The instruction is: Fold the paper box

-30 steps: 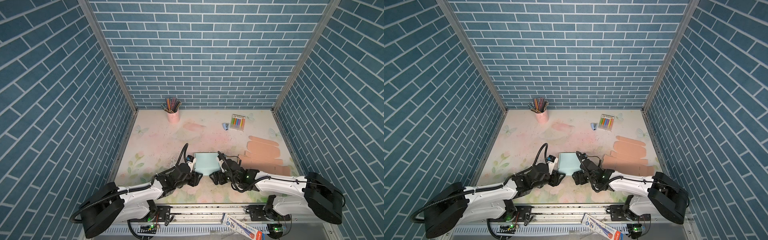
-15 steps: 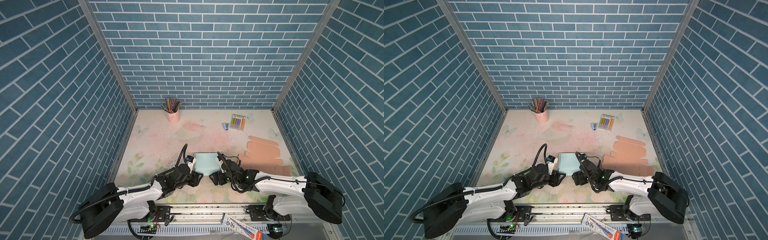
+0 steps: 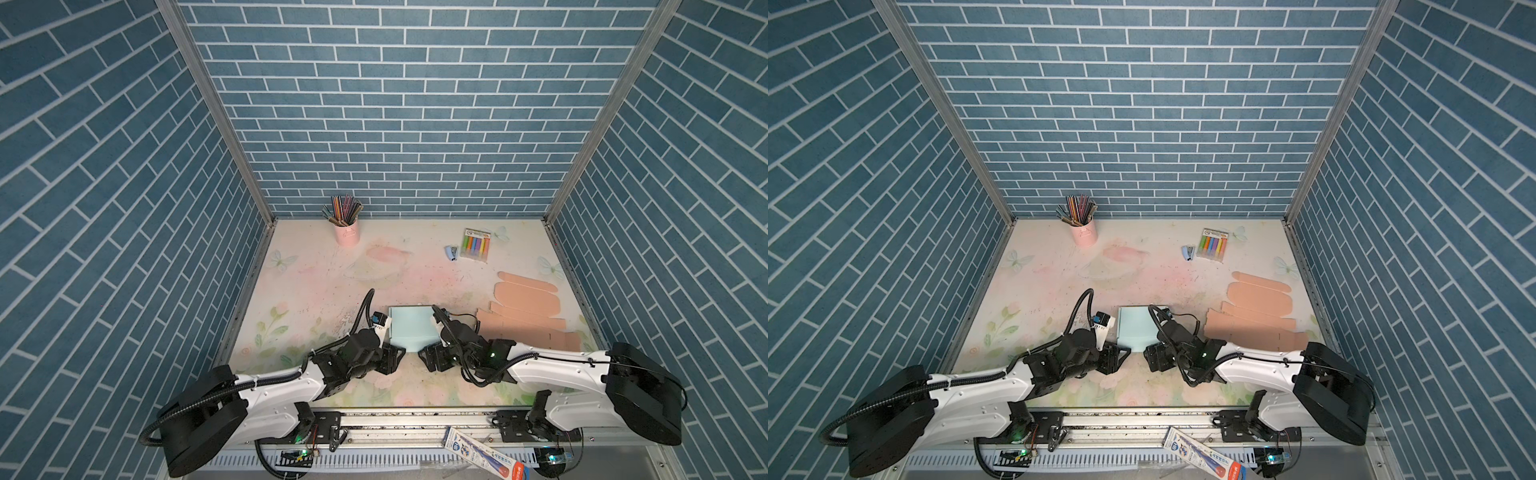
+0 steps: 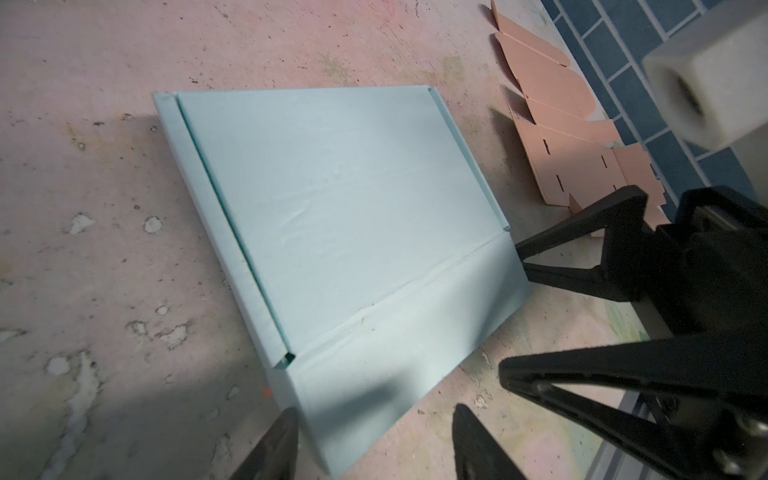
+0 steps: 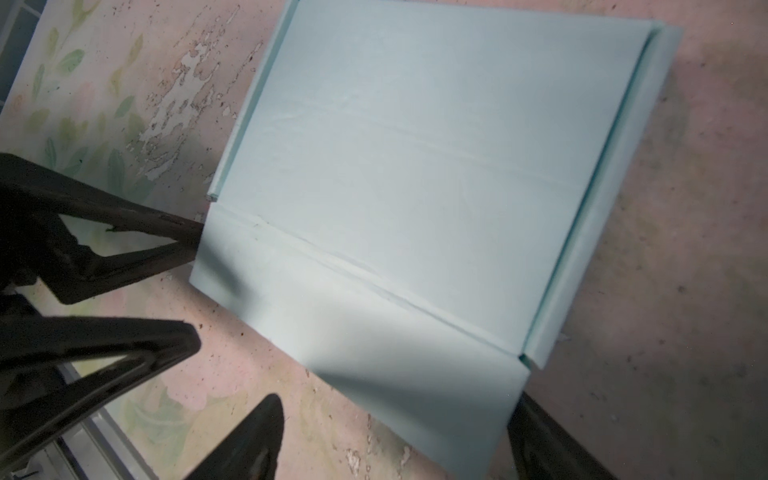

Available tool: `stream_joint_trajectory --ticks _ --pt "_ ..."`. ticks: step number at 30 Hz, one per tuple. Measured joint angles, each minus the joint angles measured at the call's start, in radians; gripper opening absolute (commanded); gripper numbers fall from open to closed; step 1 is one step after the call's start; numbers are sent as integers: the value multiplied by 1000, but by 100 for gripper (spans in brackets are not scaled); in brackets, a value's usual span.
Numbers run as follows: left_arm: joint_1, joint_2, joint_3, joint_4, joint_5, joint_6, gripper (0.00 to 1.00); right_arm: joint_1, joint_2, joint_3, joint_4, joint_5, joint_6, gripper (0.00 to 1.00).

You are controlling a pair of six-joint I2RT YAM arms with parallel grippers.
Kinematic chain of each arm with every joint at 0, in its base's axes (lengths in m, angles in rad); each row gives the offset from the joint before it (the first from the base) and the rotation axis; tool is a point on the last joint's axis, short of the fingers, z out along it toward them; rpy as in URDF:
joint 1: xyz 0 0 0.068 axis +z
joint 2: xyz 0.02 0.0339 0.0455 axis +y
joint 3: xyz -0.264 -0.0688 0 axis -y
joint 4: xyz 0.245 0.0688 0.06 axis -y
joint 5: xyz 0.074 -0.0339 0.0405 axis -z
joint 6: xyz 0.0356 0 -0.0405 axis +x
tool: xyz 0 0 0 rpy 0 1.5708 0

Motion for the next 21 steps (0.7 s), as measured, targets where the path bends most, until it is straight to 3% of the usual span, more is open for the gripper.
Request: stream_joint_trajectory --ticks 21 --pt "-1 29 0 6 -20 -2 54 13 3 11 -18 17 0 84"
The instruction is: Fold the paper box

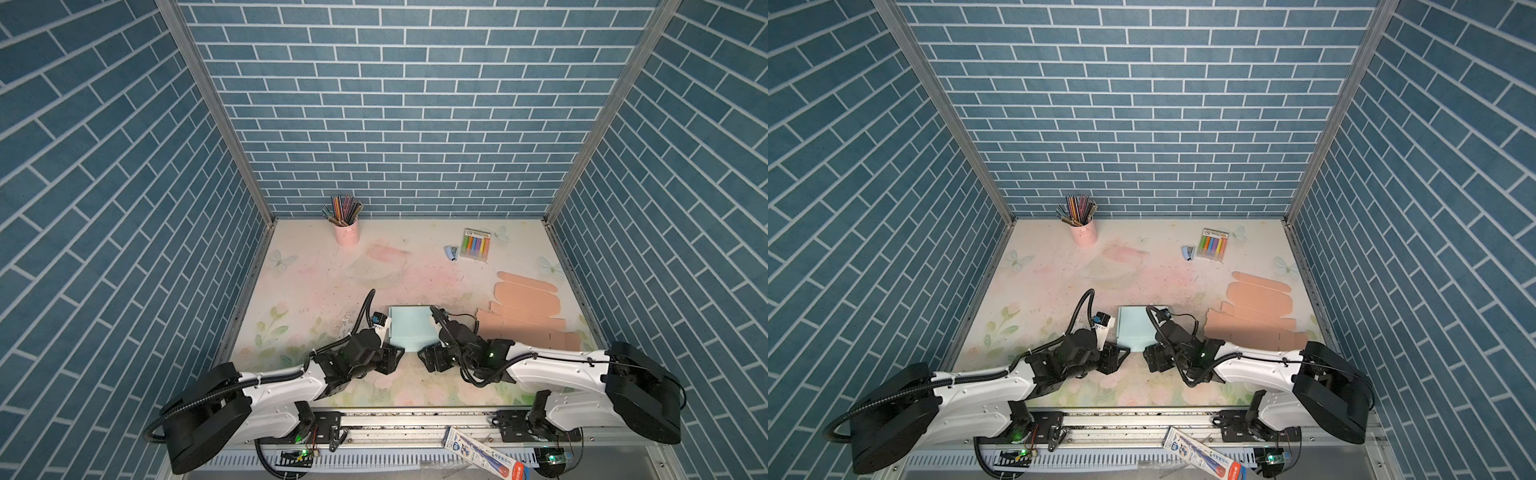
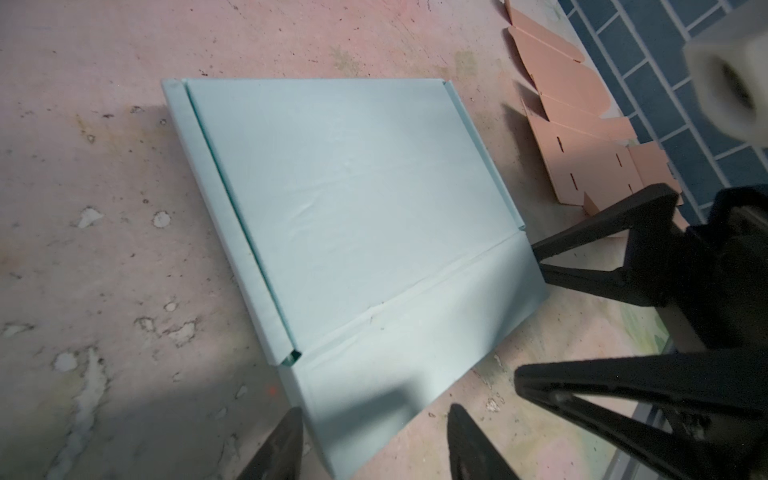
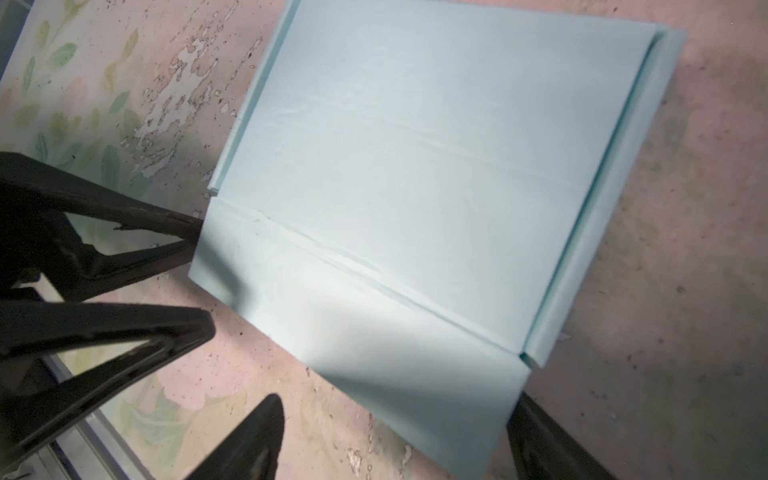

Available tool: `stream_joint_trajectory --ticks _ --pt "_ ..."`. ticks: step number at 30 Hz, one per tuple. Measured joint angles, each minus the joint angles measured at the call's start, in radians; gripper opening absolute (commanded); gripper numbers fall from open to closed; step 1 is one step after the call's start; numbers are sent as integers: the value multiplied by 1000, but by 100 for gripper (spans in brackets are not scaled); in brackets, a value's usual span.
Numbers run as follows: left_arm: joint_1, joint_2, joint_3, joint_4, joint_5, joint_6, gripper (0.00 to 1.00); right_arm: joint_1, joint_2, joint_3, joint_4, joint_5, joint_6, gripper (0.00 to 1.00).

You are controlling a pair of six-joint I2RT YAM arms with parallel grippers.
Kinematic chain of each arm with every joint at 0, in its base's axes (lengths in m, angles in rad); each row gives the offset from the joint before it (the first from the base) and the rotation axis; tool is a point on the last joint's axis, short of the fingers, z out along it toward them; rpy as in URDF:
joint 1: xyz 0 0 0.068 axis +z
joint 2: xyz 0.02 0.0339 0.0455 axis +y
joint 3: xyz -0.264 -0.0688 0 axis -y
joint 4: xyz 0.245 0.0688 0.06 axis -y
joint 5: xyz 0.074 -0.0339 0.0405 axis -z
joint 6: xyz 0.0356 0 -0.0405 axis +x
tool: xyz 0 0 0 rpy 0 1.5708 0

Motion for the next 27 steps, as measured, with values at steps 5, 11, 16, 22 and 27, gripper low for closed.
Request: stream_joint_trajectory --ticks 5,11,16,22,27 --pt "0 10 0 3 -11 6 51 0 1 0 3 1 0 83" --pt "4 45 0 22 -19 10 49 0 3 0 5 5 0 81" --pt "4 49 2 25 -23 11 49 1 7 0 5 20 0 80" --pt "4 45 2 24 -23 14 56 2 7 0 4 31 0 82" --pt "4 23 2 23 -26 14 55 2 6 0 4 41 0 82"
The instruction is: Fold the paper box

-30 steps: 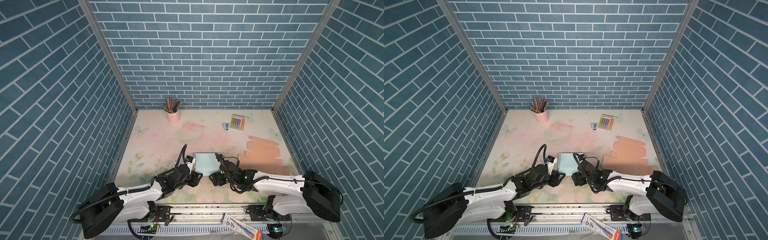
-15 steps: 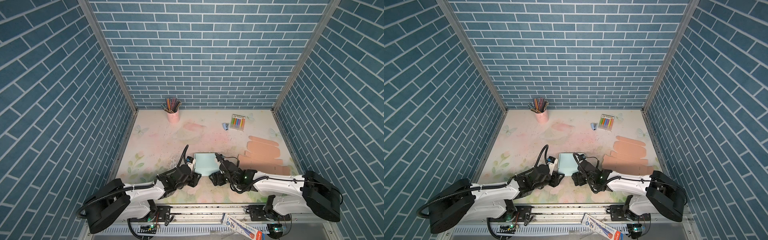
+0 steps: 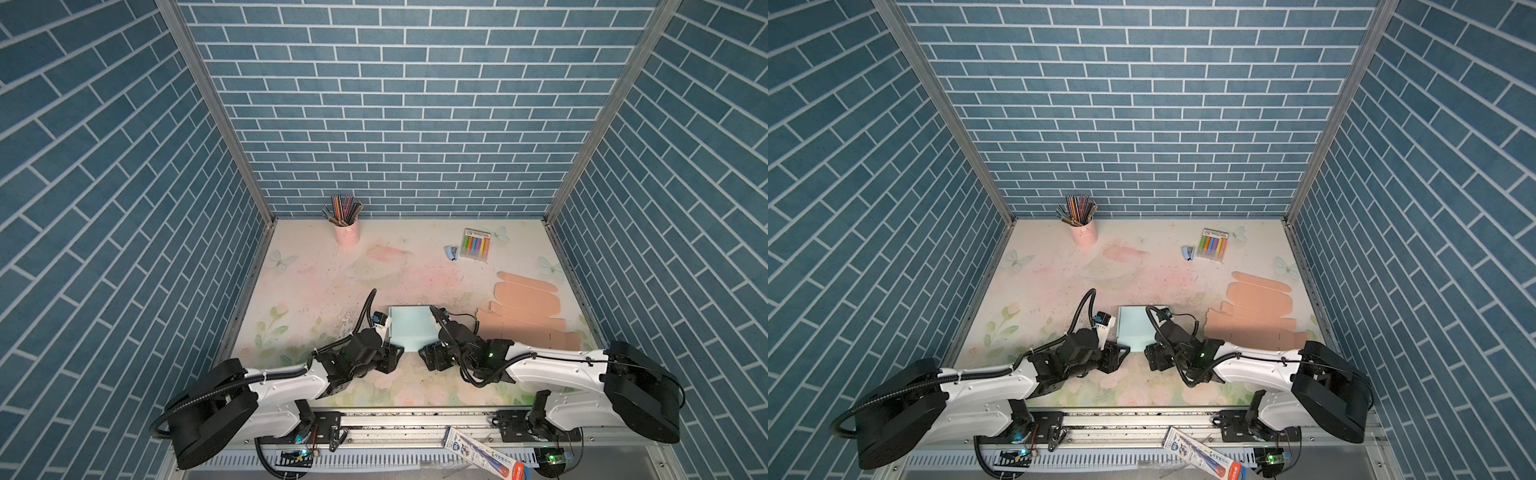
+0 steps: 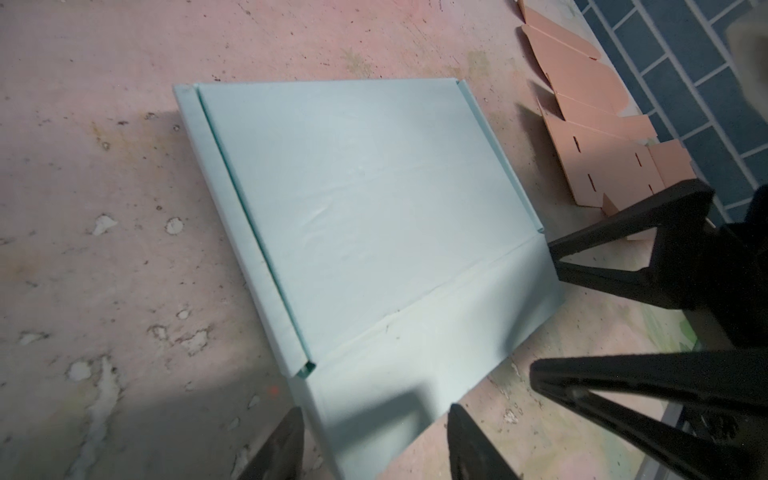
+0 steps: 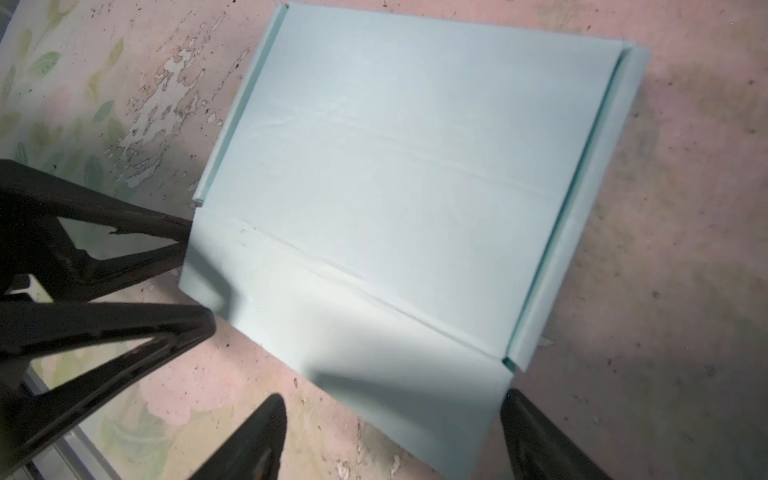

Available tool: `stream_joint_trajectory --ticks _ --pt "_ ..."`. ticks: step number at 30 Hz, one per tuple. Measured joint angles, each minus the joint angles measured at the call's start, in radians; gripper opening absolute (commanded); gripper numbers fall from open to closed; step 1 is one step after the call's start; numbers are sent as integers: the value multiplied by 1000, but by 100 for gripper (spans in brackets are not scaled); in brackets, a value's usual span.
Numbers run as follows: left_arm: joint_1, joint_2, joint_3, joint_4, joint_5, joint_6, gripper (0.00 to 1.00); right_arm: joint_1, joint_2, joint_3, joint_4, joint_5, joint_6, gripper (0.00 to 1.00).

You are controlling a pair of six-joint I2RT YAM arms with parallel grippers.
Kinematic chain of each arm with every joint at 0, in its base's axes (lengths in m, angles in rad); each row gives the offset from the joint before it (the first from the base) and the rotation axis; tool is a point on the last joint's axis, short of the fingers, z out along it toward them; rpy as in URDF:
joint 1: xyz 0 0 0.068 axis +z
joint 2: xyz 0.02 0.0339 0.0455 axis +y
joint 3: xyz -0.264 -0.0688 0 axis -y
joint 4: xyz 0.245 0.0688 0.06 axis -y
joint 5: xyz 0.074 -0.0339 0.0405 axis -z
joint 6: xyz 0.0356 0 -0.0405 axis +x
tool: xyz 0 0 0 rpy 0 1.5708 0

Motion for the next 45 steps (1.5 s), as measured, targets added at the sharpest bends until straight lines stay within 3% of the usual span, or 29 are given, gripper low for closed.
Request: stream_joint_trajectory --ticks 17,37,45 --pt "23 14 0 0 -11 16 38 -10 0 0 0 11 -2 73" --pt "40 76 0 23 -18 23 37 -43 52 0 20 7 -3 71" --pt "40 78 0 28 -17 23 37 -50 -78 0 -49 34 -12 75"
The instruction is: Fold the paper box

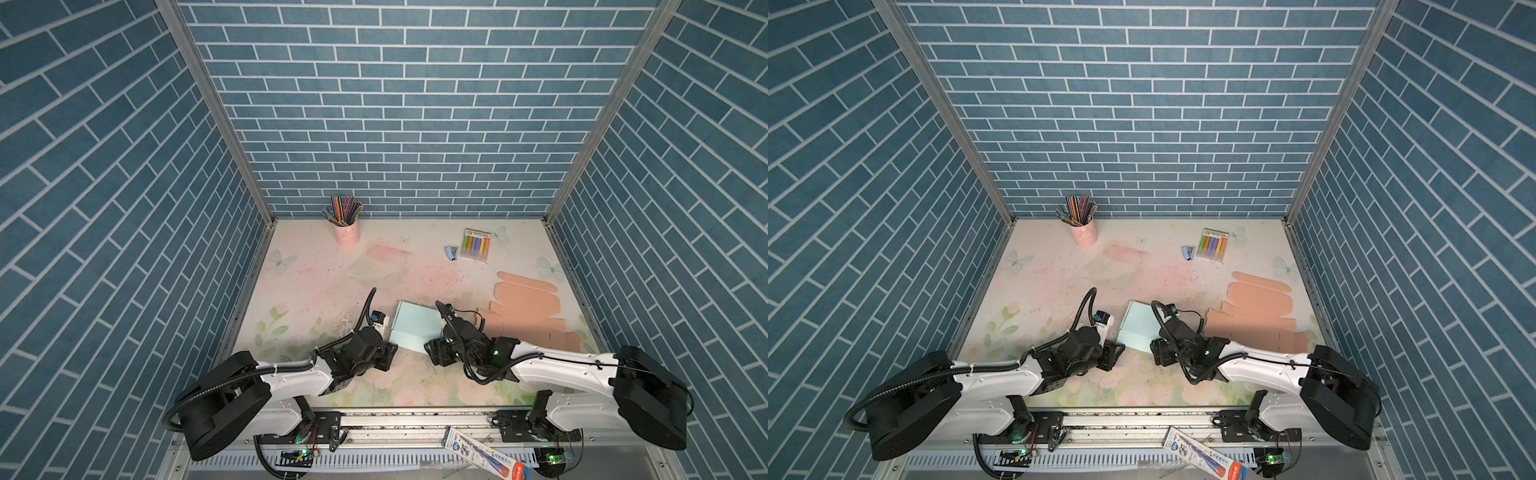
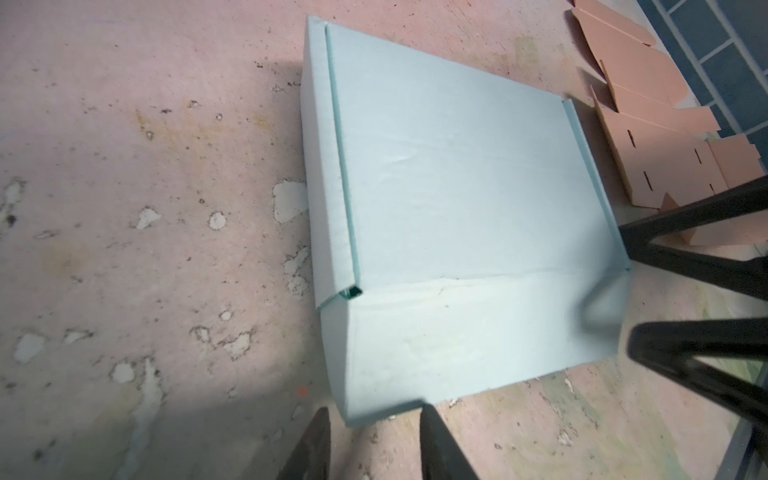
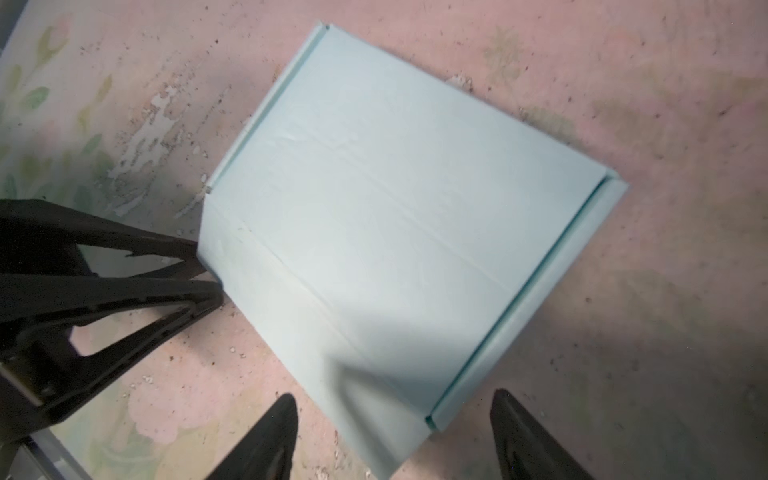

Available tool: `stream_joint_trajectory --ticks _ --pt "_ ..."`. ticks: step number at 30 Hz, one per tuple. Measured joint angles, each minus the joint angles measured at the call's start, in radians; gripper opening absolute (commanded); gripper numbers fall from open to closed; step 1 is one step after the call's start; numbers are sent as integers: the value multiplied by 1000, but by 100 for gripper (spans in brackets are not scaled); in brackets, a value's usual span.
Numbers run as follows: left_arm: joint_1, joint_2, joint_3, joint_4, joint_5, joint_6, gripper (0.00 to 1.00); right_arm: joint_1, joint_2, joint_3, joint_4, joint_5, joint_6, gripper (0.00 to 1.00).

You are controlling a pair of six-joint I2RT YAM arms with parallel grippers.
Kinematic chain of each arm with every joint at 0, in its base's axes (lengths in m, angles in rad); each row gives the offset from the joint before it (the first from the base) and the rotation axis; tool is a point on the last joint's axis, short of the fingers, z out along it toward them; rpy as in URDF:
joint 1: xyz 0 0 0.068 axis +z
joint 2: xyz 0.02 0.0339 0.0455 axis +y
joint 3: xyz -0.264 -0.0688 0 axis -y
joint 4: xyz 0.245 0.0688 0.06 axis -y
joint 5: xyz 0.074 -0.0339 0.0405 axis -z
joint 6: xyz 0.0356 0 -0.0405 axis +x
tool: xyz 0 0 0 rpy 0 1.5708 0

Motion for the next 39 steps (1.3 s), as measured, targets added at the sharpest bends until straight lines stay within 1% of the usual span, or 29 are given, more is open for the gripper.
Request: stream_joint_trajectory --ticks 5,8,12,16,18,21,24,27,30,39 --pt "0 -27 -3 -8 3 -1 37 -23 -64 0 -54 27 -19 76" --pt "0 -94 -18 -30 6 -2 37 -43 -85 4 -72 38 -46 77" --pt "1 -192 -23 -91 9 0 36 -100 -87 50 -86 32 -101 78" --pt "0 -235 -15 -121 26 0 30 -172 -40 141 -80 5 -169 79" --pt "-10 -223 -3 -120 33 0 27 -210 10 190 -69 -30 -198 80" --pt "-39 -166 34 -120 37 3 23 -271 84 245 -52 -86 -237 82" --pt "-62 -109 66 -110 37 4 21 -327 145 281 -42 -147 -265 85" --pt "-68 -71 77 -95 37 4 20 -366 196 311 -32 -199 -284 86" --pt "-69 -27 97 -91 39 9 19 -384 242 340 -24 -242 -304 87" --pt "-69 68 139 -51 44 23 19 -392 397 391 1 -381 -333 86"
